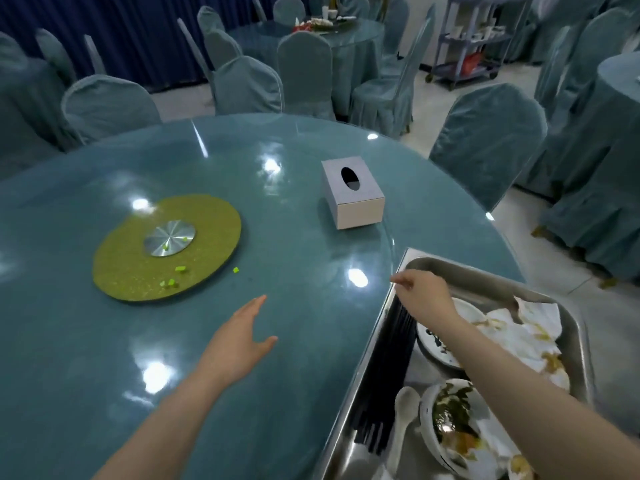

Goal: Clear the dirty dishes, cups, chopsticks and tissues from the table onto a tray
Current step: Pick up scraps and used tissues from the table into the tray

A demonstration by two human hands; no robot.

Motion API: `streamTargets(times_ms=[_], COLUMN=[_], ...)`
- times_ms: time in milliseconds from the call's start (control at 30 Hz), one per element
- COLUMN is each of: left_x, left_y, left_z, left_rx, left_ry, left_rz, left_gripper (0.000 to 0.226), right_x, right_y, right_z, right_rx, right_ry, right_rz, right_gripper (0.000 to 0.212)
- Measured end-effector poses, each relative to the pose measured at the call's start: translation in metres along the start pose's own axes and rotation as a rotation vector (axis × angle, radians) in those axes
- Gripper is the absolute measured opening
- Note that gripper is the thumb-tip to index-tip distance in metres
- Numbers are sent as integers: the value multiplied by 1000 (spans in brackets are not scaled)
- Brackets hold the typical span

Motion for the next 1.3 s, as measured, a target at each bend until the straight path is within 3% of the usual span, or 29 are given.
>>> streamTargets(times_ms=[233,400,600,700,800,867,967,1300], left_x=[-46,-94,-110,-105,-98,-92,-81,-38], left_y=[-52,-59,-61,-64,-67,-69,-70,-38], left_z=[-17,-7,-16,-25,-22,-17,-11,-15], left_rx=[-108,-159,-139,-128,-123,-125,-104,0], left_ry=[-129,-108,-90,-132,-116,-97,-79,-56], left_rz=[100,100,100,113,114,113,114,103], left_gripper=[91,98,93,93,91,89,86,81], right_x=[-98,-161,-225,-239,-245,-243,-220,-44], right_y=[-63,-113,-102,-99,-99,-101,-110,-150], right_z=[-40,-69,-87,-92,-87,-78,-74,-101], right_rx=[30,78,459,464,504,510,519,555], right_ry=[14,42,-27,-36,-17,-13,-40,-101], right_rz=[140,268,173,115,88,75,104,357], right_gripper=[34,49,88,84,65,57,61,63])
Point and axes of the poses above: each hand's wrist, its own x-axis away from the middle knuckle, its own z-axis out of the back of the hand, y = z × x, the point moved 10 cm from there along -x, towards the middle knuckle, and after that the axes turned 1 degree about z, right-handed, at the moved point
